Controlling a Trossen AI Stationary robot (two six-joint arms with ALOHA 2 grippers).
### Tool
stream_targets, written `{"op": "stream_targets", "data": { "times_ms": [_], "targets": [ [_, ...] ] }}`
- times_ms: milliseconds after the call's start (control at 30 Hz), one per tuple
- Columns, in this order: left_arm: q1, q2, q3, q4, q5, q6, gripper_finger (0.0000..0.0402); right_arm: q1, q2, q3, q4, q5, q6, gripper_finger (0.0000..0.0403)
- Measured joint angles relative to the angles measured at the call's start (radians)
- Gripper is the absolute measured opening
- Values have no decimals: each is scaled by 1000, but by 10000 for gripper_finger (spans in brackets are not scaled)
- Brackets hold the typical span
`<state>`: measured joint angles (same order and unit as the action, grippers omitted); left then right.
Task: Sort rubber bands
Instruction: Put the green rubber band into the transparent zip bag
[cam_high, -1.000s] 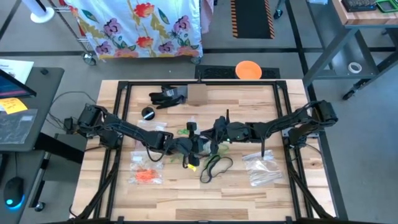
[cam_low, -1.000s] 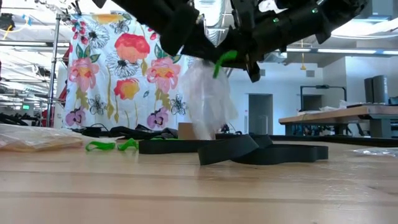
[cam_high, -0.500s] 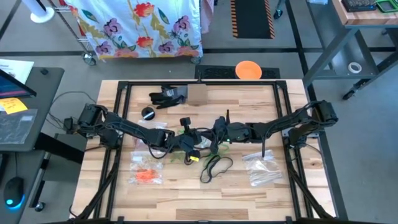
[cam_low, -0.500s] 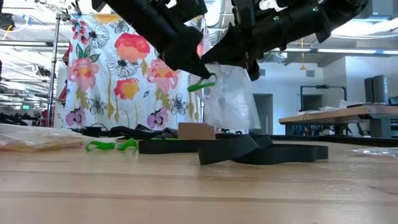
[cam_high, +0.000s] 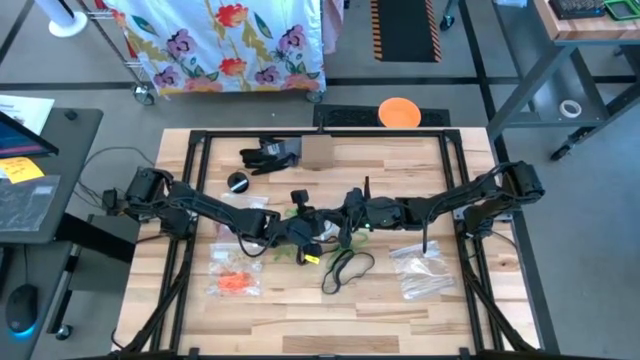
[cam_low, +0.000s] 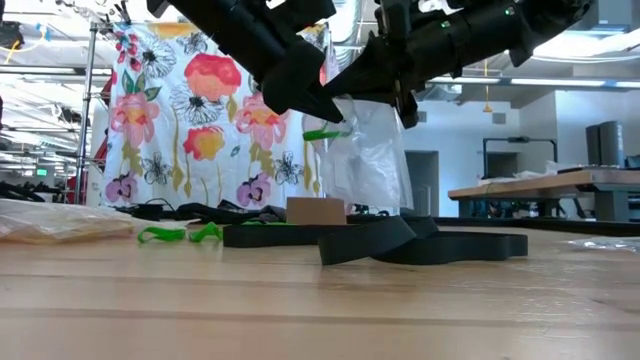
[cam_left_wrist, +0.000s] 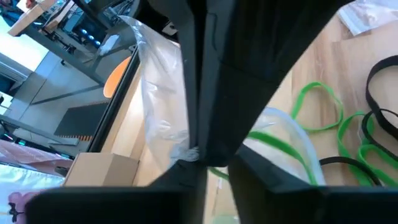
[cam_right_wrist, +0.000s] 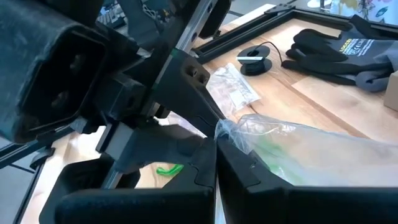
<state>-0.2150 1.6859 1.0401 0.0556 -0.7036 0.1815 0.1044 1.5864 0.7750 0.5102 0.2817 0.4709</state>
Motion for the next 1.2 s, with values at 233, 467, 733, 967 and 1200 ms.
{"op": "stream_targets", "data": {
  "times_ms": [233,467,733,967,1200],
  "targets": [
    [-1,0,0,7,14,-141,145,-2,0,2,1,1,0,0],
    [-59,-8,18,-22,-91,-29,158,-19,-10,2,-4,-16,65,0],
    [-159,-16,92,-36,-267,57,157,-126,-23,-1,-76,-172,155,0],
    [-244,-16,145,-42,-425,119,157,-208,-24,-1,-138,-206,179,0],
    [-290,-15,148,-80,-517,141,157,-259,-24,2,-135,-359,245,0]
  ]
}}
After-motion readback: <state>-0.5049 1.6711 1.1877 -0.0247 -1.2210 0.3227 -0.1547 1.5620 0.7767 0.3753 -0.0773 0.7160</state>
